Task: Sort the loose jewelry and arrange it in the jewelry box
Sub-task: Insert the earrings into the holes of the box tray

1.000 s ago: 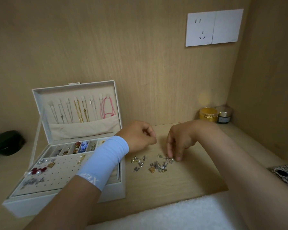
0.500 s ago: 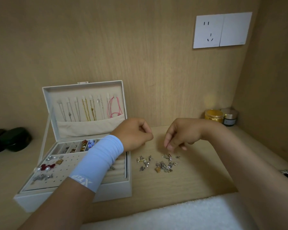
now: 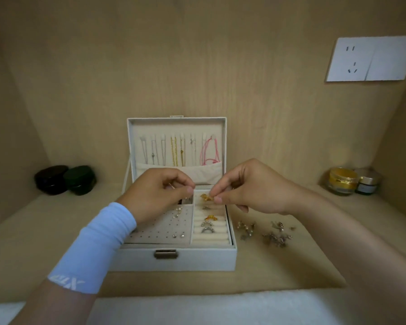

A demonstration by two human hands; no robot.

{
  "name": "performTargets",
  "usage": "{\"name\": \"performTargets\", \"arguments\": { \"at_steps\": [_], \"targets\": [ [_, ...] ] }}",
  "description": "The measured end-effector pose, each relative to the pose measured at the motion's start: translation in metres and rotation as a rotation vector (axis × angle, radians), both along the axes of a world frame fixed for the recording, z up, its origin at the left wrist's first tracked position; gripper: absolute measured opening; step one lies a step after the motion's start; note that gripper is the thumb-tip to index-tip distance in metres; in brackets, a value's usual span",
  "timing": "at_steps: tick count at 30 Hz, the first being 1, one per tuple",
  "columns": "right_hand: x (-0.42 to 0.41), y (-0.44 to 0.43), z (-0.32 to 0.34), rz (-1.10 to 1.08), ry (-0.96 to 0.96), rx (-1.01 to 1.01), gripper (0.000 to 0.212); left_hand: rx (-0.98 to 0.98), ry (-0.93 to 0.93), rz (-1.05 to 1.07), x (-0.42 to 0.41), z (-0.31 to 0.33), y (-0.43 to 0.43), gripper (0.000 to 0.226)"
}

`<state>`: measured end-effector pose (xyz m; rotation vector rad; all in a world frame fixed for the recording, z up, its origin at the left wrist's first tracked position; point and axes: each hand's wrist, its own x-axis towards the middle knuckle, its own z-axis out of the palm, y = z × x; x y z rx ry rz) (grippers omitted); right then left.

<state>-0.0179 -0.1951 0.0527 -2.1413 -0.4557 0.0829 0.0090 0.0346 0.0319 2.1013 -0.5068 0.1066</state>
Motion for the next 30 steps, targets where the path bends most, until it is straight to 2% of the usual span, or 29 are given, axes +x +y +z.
{"name": "performTargets", "arguments": {
  "at_steps": [10,23,30],
  "targets": [
    [0.010,0.057,-0.019,0.103,-0.082,-0.354,0.011,-0.157,-0.034,0.006,0.006,-0.014,0.027,0.010],
    [0.005,0.062,-0.020,0.143,-0.035,-0.289,0.013,-0.211,-0.028,-0.019,0.012,-0.021,0.037,0.008],
    [0.004,0.065,-0.020,0.170,-0.058,-0.419,0.014,-0.191,-0.034,-0.009,0.010,-0.021,0.039,0.008]
  ]
}}
